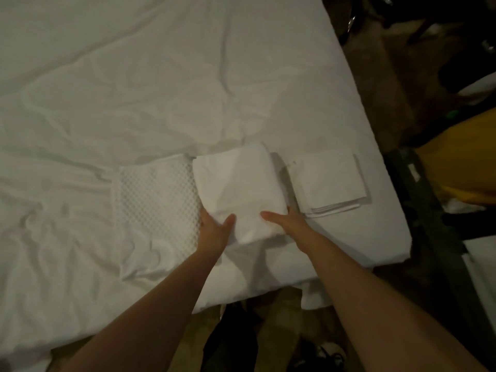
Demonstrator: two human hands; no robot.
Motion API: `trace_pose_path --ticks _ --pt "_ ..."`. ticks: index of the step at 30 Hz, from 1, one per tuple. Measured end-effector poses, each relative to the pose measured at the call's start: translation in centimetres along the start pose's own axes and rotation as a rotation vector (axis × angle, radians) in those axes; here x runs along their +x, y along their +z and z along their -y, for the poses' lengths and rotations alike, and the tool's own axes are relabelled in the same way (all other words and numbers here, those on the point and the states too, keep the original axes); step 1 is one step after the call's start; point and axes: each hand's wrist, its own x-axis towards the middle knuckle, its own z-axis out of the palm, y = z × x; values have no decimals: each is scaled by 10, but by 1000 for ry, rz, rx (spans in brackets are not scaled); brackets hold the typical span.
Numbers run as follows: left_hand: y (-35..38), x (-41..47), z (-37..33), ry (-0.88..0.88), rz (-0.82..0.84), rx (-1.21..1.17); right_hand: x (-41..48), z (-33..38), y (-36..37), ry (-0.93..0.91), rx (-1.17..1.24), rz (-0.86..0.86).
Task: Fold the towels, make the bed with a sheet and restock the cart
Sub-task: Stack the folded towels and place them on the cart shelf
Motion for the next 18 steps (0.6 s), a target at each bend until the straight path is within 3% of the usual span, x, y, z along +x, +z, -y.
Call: trace_pose_path --ticks 6,9,12,14,18 --pt "12 13 6 -58 -57 -102 -4 -12 0 51 199 63" --pt "-1 5 -2 -129 111 -418 -24 -7 -3 28 256 28" --pt "-3 -28 -25 -202 287 -589 -65 4 -19 -24 235 6" --pt "5 -55 -44 -166 344 -617 -102 12 -40 -102 248 -24" --pt "36 -105 -115 66 488 -500 -184 27 -105 -252 308 -184"
